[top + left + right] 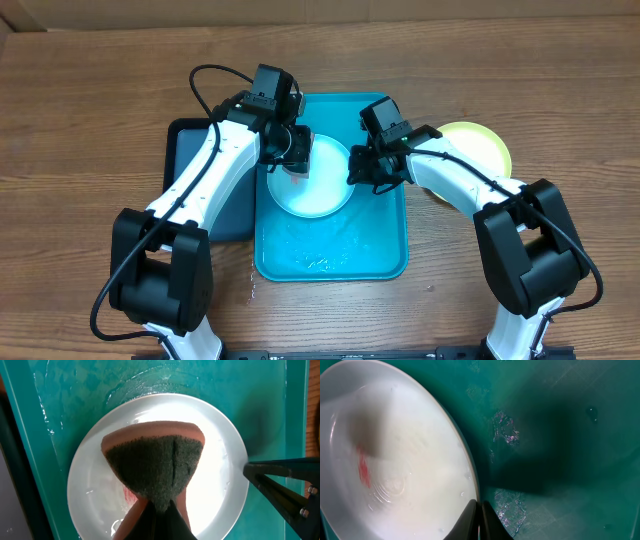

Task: Clean dirty plates on tray and stack at the side
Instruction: 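Carry the sponge with the left gripper onto the white plate, then scrub the white plate with the sponge while the right gripper holds it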

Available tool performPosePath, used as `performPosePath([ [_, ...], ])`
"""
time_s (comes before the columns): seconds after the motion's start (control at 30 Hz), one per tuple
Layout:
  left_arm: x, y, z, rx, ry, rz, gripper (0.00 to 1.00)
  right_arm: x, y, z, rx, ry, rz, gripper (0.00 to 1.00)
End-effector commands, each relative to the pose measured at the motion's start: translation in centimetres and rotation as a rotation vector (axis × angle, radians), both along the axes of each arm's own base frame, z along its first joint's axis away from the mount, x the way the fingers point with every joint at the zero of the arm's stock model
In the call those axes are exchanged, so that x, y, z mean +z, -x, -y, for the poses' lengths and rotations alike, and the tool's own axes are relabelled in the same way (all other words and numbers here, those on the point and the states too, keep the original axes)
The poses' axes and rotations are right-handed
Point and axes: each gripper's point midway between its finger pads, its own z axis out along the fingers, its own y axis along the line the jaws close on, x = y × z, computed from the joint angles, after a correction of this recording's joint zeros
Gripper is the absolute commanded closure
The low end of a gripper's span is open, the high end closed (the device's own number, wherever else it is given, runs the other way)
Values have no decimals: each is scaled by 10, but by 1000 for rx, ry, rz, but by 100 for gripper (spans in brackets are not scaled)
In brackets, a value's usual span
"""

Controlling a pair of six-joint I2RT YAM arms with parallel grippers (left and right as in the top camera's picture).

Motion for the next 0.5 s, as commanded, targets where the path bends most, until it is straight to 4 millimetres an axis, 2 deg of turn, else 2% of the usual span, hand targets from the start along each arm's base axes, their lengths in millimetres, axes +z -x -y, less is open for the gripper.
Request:
performPosePath([
  [0.0, -1, 1, 1, 2, -10, -6, 96, 4, 1, 0, 0, -7, 10, 95],
  [0.07, -1, 2, 0, 3, -16, -12, 96, 4, 2, 0, 0, -6, 7, 83],
  [0.1, -2, 3, 0, 3, -18, -14, 96, 4, 2, 1, 0, -5, 5, 82],
  [0.47, -2, 3, -1, 4, -20, -15, 96, 1, 6, 3, -18, -1, -18, 90],
])
